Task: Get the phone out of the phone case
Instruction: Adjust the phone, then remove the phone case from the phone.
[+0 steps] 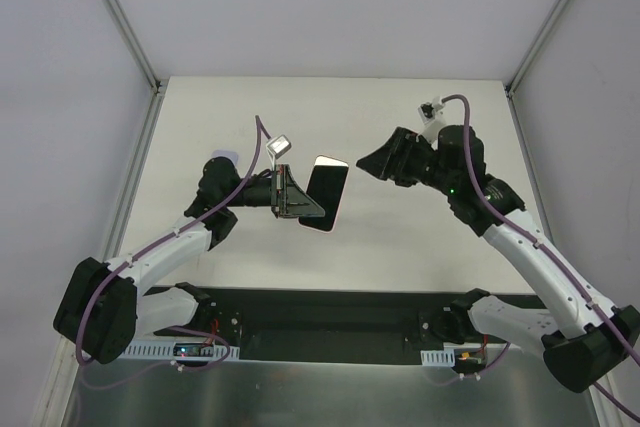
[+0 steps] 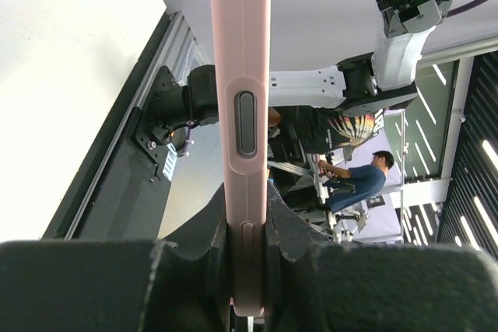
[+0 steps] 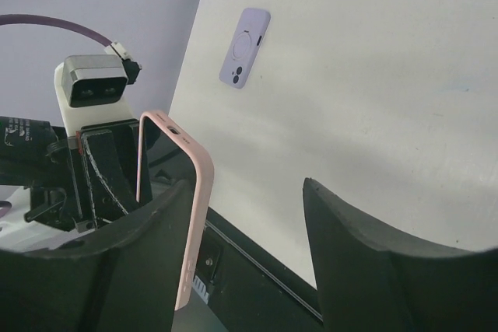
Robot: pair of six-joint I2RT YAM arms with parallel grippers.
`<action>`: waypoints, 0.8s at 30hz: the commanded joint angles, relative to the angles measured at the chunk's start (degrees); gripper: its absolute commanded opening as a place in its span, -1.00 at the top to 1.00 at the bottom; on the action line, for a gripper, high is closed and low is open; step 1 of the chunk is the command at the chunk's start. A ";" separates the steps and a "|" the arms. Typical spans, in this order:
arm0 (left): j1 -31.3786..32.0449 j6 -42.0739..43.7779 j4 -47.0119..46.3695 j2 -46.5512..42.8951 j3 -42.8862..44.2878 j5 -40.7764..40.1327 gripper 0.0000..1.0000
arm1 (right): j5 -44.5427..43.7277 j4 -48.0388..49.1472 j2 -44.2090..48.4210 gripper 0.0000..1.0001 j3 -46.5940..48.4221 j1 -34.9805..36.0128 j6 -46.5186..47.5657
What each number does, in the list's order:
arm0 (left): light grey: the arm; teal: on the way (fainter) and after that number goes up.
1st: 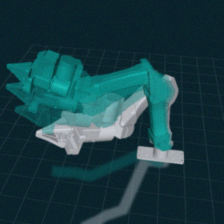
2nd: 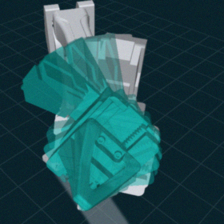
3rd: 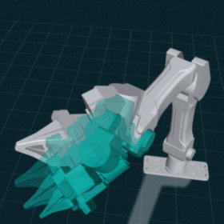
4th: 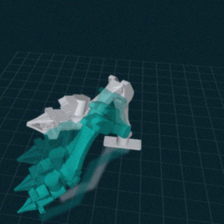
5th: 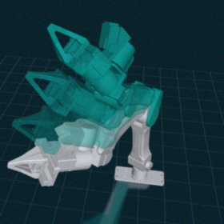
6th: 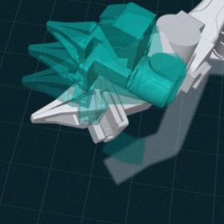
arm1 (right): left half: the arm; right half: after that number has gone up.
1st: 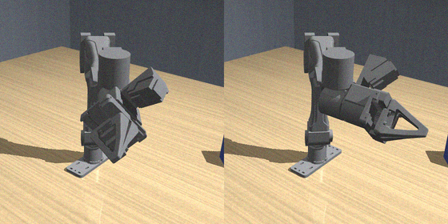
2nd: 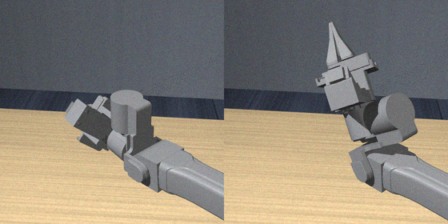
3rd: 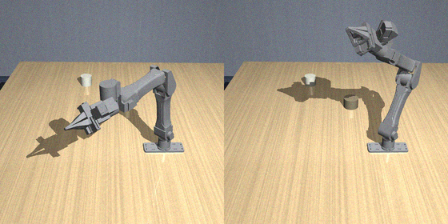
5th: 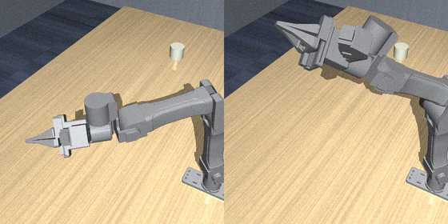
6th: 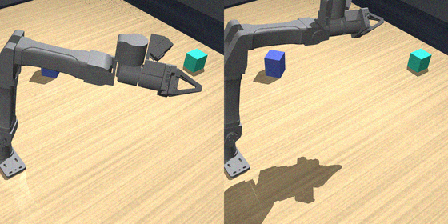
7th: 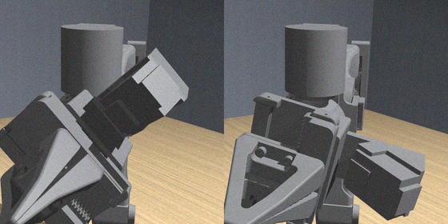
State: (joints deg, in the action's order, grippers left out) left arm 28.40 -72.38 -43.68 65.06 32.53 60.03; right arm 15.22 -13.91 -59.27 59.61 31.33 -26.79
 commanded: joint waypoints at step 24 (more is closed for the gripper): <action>-0.37 2.94 -2.46 -5.46 3.85 2.46 1.00 | 16.41 30.95 -5.07 0.87 -8.98 -0.30 -18.64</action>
State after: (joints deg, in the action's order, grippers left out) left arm 28.38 -71.50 -40.77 62.74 32.77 60.12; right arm 29.45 7.62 -64.82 52.53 31.81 -40.05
